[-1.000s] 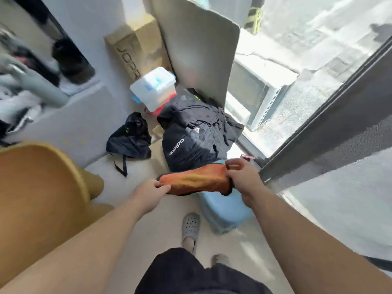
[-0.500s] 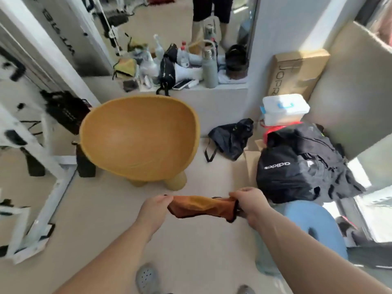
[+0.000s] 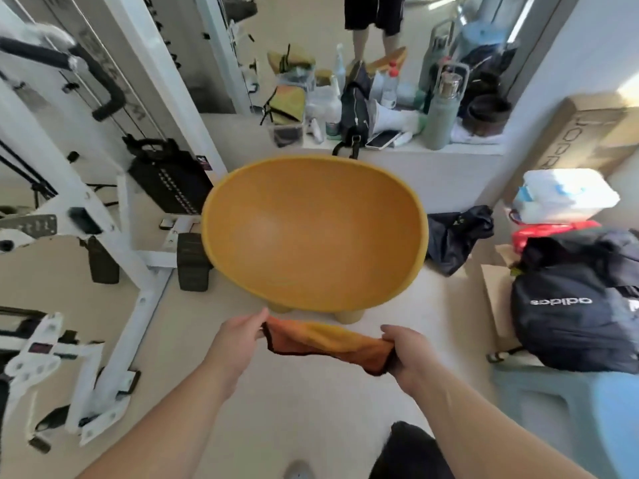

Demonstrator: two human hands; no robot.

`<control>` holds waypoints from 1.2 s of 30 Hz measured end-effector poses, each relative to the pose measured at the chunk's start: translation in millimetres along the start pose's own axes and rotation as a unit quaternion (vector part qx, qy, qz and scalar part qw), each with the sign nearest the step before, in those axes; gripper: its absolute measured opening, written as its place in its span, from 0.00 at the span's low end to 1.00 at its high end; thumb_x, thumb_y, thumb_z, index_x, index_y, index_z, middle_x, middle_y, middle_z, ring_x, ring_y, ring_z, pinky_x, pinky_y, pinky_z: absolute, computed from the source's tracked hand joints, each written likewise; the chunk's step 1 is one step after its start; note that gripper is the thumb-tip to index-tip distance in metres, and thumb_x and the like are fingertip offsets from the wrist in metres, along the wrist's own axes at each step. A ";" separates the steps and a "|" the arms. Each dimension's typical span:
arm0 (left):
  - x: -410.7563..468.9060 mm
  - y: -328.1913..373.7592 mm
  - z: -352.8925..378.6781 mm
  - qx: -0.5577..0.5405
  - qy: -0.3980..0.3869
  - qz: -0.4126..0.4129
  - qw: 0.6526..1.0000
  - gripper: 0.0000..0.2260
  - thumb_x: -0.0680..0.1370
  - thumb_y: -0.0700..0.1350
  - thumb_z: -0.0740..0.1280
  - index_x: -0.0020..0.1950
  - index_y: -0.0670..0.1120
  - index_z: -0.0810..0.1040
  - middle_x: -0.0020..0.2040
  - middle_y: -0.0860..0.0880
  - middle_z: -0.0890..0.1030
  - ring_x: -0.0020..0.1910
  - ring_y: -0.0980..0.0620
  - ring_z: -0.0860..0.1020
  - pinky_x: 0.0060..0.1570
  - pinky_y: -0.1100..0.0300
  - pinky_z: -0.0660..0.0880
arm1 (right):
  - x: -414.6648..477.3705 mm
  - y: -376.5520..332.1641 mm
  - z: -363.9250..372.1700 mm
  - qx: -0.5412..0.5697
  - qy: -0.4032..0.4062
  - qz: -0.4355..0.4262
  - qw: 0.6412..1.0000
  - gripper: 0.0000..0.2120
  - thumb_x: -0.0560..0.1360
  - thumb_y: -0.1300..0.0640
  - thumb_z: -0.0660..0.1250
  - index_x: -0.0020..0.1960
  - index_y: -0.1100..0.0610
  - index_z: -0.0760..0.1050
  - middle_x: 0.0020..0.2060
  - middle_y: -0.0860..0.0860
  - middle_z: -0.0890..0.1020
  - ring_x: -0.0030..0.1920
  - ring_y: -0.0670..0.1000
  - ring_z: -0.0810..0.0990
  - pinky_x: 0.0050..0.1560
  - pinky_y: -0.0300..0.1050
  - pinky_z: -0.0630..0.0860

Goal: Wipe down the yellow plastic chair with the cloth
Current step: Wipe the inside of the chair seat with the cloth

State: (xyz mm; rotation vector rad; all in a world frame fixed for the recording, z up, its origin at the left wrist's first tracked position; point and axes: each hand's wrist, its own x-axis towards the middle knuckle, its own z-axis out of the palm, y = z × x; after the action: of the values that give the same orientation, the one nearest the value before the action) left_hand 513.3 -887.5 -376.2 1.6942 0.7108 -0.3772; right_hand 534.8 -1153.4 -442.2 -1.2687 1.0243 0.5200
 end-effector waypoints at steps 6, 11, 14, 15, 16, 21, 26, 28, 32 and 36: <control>95.1 31.8 -22.0 -0.005 0.009 -0.039 0.999 0.12 0.83 0.51 0.63 0.52 0.47 0.83 0.50 0.53 0.86 0.55 0.50 0.82 0.63 0.47 0.73 | 60.4 -65.1 79.5 -0.016 0.013 -0.074 0.997 0.12 0.79 0.66 0.61 0.55 0.55 0.79 0.46 0.57 0.79 0.43 0.57 0.77 0.45 0.51 0.75; 185.7 51.2 -39.7 -0.086 0.100 -0.096 0.987 0.12 0.83 0.50 0.64 0.58 0.44 0.80 0.54 0.49 0.83 0.53 0.46 0.83 0.57 0.49 0.77 | 128.9 -112.2 156.2 -0.047 -0.006 -0.040 0.998 0.13 0.78 0.67 0.62 0.58 0.55 0.78 0.49 0.60 0.81 0.48 0.61 0.81 0.50 0.58 0.83; 232.1 64.6 -55.6 -0.078 0.101 -0.108 0.986 0.12 0.82 0.50 0.66 0.57 0.43 0.81 0.52 0.48 0.84 0.52 0.46 0.83 0.52 0.52 0.78 | 152.8 -133.6 199.3 -0.058 -0.013 -0.044 0.997 0.13 0.79 0.67 0.63 0.59 0.54 0.78 0.50 0.56 0.81 0.48 0.55 0.80 0.46 0.50 0.81; 246.5 68.0 -60.4 -0.074 0.096 -0.112 0.986 0.12 0.81 0.50 0.66 0.57 0.43 0.81 0.52 0.47 0.84 0.51 0.46 0.83 0.53 0.52 0.78 | 158.7 -139.5 211.9 -0.059 -0.013 -0.049 0.997 0.14 0.79 0.67 0.64 0.59 0.53 0.79 0.51 0.54 0.80 0.48 0.53 0.79 0.44 0.48 0.80; 261.2 68.9 -65.2 -0.067 0.091 -0.120 0.986 0.12 0.81 0.50 0.67 0.56 0.43 0.81 0.51 0.47 0.84 0.51 0.45 0.83 0.55 0.50 0.79 | 164.7 -143.7 223.9 -0.061 -0.010 -0.054 0.997 0.14 0.79 0.67 0.64 0.60 0.53 0.79 0.52 0.52 0.80 0.49 0.52 0.79 0.42 0.46 0.78; 345.8 47.5 -75.6 -0.011 0.027 -0.180 0.983 0.11 0.79 0.51 0.69 0.53 0.44 0.80 0.50 0.45 0.83 0.44 0.43 0.83 0.55 0.46 0.80 | 193.9 -141.9 266.8 -0.021 0.059 -0.083 0.995 0.16 0.79 0.67 0.64 0.58 0.50 0.81 0.55 0.47 0.82 0.51 0.47 0.79 0.36 0.42 0.78; 428.3 -5.2 -44.0 0.073 -0.107 -0.270 0.954 0.18 0.77 0.56 0.70 0.60 0.45 0.79 0.57 0.48 0.81 0.50 0.47 0.82 0.44 0.49 0.82 | 212.0 -111.7 289.1 0.026 0.178 -0.103 0.978 0.19 0.76 0.69 0.63 0.56 0.50 0.82 0.55 0.47 0.83 0.42 0.41 0.84 0.31 0.41 0.80; 442.1 -22.9 -16.0 0.087 -0.155 -0.303 0.936 0.17 0.79 0.53 0.69 0.63 0.44 0.76 0.55 0.47 0.79 0.52 0.46 0.81 0.41 0.49 0.82 | 207.6 -110.1 282.2 -0.006 0.247 -0.139 0.959 0.20 0.76 0.69 0.61 0.57 0.50 0.81 0.55 0.46 0.82 0.38 0.33 0.80 0.29 0.34 0.75; 450.7 -47.4 41.4 0.165 -0.277 -0.214 0.922 0.09 0.80 0.43 0.67 0.60 0.49 0.76 0.54 0.50 0.79 0.52 0.49 0.79 0.40 0.56 0.76 | 211.1 -138.5 253.0 -0.081 0.317 -0.291 0.899 0.15 0.79 0.64 0.64 0.53 0.44 0.79 0.43 0.34 0.82 0.37 0.34 0.80 0.33 0.30 0.74; 487.9 -75.9 57.8 0.258 -0.268 -0.054 0.927 0.11 0.79 0.41 0.67 0.58 0.53 0.77 0.53 0.54 0.80 0.46 0.50 0.80 0.42 0.61 0.75 | 278.7 -137.9 245.3 -0.219 0.278 -0.373 0.858 0.14 0.80 0.60 0.66 0.57 0.41 0.75 0.49 0.32 0.80 0.48 0.39 0.79 0.45 0.31 0.73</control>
State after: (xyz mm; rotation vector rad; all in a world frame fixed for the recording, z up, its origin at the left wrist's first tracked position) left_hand 843.4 -810.8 -740.0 1.9117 0.3045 -1.1369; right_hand 863.9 -1016.6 -614.9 -2.1667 0.7875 -0.2639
